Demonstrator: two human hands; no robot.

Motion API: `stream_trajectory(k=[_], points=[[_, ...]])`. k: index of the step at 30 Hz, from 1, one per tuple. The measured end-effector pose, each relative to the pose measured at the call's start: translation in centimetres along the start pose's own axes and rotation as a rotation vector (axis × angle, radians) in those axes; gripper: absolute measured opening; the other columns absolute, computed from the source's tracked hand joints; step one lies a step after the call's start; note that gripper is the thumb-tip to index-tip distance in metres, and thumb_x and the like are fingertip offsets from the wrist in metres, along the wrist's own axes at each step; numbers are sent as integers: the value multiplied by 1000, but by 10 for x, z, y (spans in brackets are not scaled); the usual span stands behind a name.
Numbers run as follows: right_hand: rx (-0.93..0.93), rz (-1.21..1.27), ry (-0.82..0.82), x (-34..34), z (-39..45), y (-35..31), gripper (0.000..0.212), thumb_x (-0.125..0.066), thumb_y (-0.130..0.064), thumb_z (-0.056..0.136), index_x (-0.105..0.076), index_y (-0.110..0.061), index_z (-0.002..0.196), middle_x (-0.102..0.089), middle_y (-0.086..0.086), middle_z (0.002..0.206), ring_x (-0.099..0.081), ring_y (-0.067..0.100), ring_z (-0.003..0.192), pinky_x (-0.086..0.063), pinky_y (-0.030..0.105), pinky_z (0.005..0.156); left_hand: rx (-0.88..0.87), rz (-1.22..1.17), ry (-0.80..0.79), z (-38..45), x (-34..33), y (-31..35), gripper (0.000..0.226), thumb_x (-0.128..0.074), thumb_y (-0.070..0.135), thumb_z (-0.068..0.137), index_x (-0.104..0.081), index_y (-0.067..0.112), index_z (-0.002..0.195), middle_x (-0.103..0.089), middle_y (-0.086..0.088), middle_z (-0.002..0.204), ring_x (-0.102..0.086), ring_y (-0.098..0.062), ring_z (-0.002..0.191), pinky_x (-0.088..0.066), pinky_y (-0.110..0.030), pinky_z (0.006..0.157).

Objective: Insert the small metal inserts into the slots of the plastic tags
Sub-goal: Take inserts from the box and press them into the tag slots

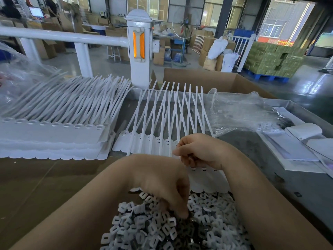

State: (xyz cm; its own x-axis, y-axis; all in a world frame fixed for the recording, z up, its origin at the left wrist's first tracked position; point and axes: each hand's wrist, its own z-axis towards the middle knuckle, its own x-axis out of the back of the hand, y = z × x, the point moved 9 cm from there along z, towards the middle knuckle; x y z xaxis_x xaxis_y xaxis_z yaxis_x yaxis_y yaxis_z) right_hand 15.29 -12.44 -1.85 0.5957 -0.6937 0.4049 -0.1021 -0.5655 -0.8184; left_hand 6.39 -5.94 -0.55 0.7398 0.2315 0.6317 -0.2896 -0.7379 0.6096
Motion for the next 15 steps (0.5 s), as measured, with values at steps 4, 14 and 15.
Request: stream_trajectory(k=[4, 14, 15], points=[[58, 47, -4, 0, -2, -6, 11, -65, -11, 94, -60, -10, 84, -62, 1, 57, -48, 9, 45, -37, 19, 41, -21, -352, 254, 0, 29, -19, 20, -73, 27, 87, -73, 7, 83, -69, -2, 71, -61, -8, 64, -49, -15, 63], [287, 15, -156, -1, -12, -23, 16, -73, -4, 86, -67, -18, 87, -66, 1, 75, -57, 10, 63, -46, 20, 51, 77, -1051, 433, -1, 39, -65, 9, -64, 10, 92, -70, 4, 90, -74, -9, 83, -69, -10, 66, -57, -23, 60], [317, 14, -154, 0, -13, -26, 18, -75, -3, 85, -67, -19, 86, -65, 1, 75, -58, 10, 64, -47, 21, 51, 76, -1064, 431, -1, 39, -65, 10, -62, 9, 93, -71, 4, 91, -74, -10, 84, -69, -10, 66, -57, -23, 60]])
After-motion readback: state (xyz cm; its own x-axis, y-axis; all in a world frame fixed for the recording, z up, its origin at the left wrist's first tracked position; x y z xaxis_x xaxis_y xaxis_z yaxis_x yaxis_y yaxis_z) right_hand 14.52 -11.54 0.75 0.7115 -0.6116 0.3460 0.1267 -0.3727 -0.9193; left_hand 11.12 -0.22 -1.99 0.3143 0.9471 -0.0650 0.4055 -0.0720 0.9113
